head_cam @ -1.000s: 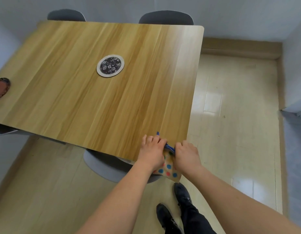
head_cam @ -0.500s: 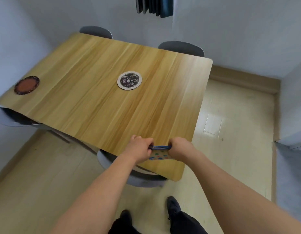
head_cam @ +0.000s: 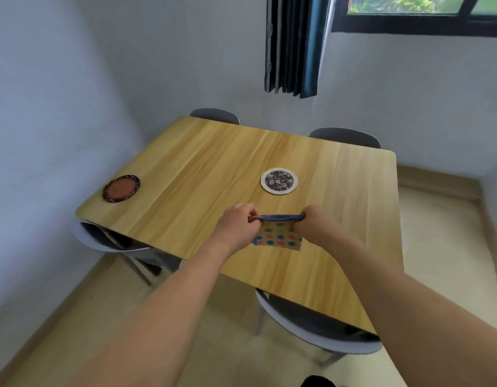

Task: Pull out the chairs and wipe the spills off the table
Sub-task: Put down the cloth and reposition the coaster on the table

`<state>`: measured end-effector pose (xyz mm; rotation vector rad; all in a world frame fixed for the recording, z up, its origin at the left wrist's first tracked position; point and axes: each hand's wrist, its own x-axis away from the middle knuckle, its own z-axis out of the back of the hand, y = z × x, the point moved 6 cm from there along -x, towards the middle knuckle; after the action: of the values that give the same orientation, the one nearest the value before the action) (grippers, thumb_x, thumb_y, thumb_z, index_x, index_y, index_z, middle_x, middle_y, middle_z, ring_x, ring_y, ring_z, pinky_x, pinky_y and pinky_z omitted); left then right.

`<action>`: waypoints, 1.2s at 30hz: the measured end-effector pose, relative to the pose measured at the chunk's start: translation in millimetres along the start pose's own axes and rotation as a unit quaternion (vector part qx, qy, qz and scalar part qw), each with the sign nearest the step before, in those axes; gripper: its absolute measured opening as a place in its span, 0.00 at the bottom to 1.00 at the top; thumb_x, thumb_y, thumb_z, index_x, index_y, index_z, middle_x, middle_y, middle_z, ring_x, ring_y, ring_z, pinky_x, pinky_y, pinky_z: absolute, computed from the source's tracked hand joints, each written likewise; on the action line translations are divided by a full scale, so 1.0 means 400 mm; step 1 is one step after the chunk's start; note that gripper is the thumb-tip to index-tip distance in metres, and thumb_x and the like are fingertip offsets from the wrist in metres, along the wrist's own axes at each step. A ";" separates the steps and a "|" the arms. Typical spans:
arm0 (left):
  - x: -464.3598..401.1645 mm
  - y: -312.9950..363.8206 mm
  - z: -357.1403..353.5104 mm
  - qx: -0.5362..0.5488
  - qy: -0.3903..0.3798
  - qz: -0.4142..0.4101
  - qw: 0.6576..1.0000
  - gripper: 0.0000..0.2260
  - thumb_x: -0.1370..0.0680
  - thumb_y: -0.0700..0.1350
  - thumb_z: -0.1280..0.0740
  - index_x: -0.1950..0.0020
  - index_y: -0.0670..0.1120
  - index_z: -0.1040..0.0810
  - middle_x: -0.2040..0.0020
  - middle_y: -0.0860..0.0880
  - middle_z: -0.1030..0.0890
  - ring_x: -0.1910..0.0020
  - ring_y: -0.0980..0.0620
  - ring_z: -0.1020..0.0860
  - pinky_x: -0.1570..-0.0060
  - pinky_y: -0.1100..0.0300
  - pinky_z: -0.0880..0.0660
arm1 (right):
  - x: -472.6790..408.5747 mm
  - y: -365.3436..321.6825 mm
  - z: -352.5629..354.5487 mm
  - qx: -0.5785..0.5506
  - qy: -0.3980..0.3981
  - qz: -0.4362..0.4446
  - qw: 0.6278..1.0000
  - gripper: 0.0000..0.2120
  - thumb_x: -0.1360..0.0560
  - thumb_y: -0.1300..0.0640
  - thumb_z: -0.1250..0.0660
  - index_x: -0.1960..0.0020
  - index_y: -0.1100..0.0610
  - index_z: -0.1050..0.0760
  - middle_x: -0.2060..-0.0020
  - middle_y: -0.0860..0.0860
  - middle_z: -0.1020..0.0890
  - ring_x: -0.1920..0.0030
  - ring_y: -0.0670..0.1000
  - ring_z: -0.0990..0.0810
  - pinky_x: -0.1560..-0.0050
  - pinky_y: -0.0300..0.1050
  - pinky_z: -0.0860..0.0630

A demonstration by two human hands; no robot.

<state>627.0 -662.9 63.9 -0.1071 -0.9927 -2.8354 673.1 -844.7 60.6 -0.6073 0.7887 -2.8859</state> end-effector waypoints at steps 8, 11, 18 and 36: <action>0.006 -0.232 0.218 0.300 0.029 0.089 0.950 0.04 0.20 0.42 0.36 0.54 0.47 0.29 0.58 0.50 0.26 0.58 0.52 0.29 0.58 0.58 0.33 | -0.029 -0.286 -0.100 -0.236 0.021 0.031 0.971 0.05 0.30 0.61 0.40 0.57 0.57 0.26 0.61 0.51 0.23 0.59 0.51 0.25 0.59 0.45 0.28; -0.036 -0.335 0.256 0.326 0.027 0.106 0.939 0.04 0.19 0.41 0.37 0.53 0.48 0.28 0.57 0.50 0.25 0.57 0.51 0.29 0.56 0.57 0.32 | -0.080 -0.366 -0.148 -0.246 0.016 0.024 0.969 0.08 0.27 0.61 0.41 0.51 0.55 0.25 0.55 0.51 0.20 0.53 0.51 0.22 0.55 0.45 0.24; -0.181 -0.586 0.342 0.360 0.047 0.155 0.919 0.05 0.19 0.45 0.37 0.55 0.52 0.27 0.55 0.47 0.23 0.56 0.47 0.26 0.53 0.51 0.28 | -0.291 -0.546 -0.318 -0.295 -0.026 -0.010 0.955 0.09 0.27 0.61 0.41 0.51 0.53 0.25 0.53 0.53 0.19 0.50 0.53 0.19 0.48 0.56 0.19; -0.373 -1.332 0.733 0.187 0.077 0.313 0.928 0.03 0.18 0.46 0.40 0.49 0.52 0.27 0.58 0.48 0.25 0.65 0.51 0.30 0.66 0.58 0.31 | -0.589 -1.196 -0.881 -0.337 -0.233 -0.136 0.902 0.09 0.22 0.64 0.44 0.48 0.59 0.27 0.53 0.56 0.17 0.54 0.54 0.16 0.61 0.51 0.16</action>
<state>700.7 -52.1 -51.8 -0.1292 -1.1833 -2.0174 757.9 -222.4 -58.2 -1.5058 1.7179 -2.4259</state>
